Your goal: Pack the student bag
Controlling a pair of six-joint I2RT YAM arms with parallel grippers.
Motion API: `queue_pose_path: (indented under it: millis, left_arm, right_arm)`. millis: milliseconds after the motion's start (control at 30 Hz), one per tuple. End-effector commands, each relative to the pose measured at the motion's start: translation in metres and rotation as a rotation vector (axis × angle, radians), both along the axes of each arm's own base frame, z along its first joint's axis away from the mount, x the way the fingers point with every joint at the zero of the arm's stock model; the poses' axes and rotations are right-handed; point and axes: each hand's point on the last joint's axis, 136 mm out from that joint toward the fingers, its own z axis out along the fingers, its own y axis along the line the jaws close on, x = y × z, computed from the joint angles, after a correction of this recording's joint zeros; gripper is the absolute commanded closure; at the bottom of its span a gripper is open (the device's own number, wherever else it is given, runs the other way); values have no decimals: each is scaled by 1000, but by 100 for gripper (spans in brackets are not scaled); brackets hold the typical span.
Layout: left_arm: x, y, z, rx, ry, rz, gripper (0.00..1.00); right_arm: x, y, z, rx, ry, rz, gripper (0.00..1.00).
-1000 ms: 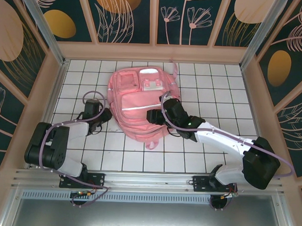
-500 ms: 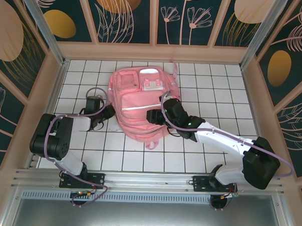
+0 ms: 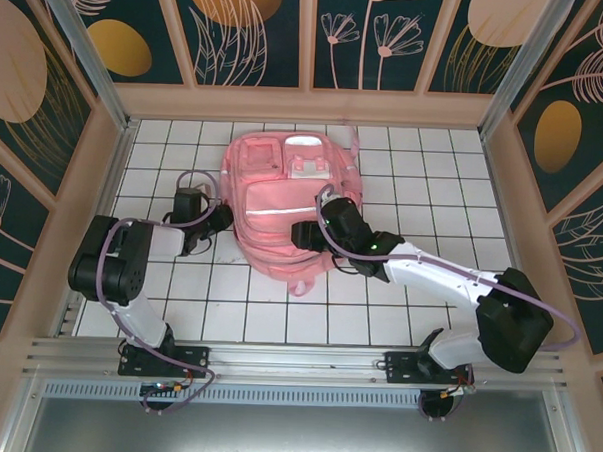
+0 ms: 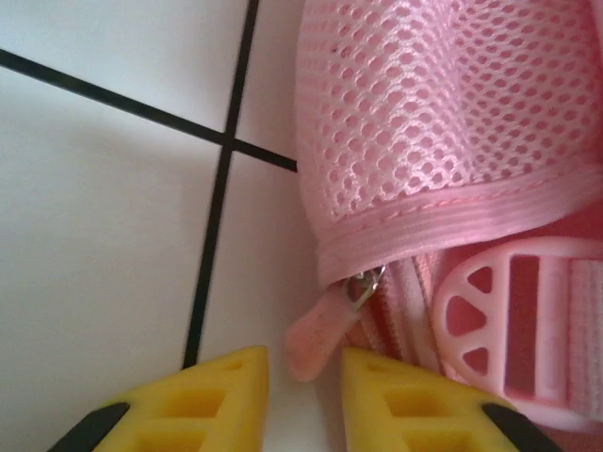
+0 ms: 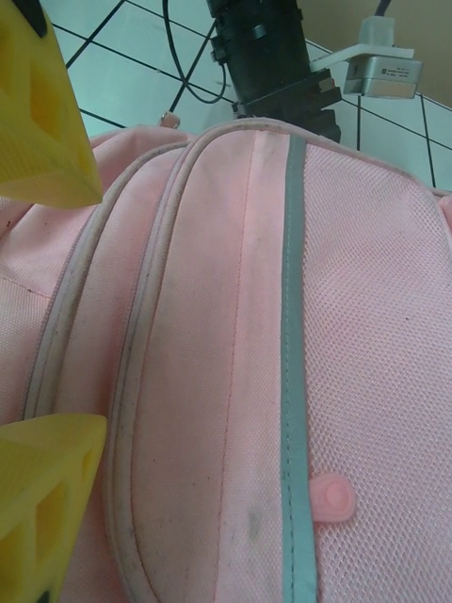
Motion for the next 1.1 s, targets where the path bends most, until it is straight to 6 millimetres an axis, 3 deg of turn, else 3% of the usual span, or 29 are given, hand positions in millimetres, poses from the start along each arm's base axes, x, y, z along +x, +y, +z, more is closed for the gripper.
queue_pose_path:
  millis: [0, 100, 300, 600, 833, 967, 1000, 1067]
  left_arm:
    - [16, -17, 18, -41, -84, -59, 89]
    - [17, -14, 15, -20, -75, -45, 100]
    - [9, -4, 21, 8, -77, 1, 100]
    - [-23, 9, 26, 21, -32, 56, 100]
    - [-44, 12, 24, 51, -11, 63, 100]
    - [-43, 21, 25, 99, -8, 91, 100]
    - [-42, 22, 25, 100, -8, 104, 99]
    - [-40, 22, 29, 87, -23, 118, 87]
  right_arm:
    - [-1, 11, 6, 35, -8, 31, 40]
    - [-2, 11, 5, 36, -1, 31, 40]
    - [-2, 10, 3, 36, 1, 29, 40]
    - [0, 18, 5, 45, -2, 47, 40]
    - [6, 38, 20, 45, -30, 80, 40]
    - [4, 51, 21, 50, -25, 109, 40]
    - [3, 55, 20, 50, -23, 118, 40]
    - [-2, 65, 17, 35, -21, 135, 40]
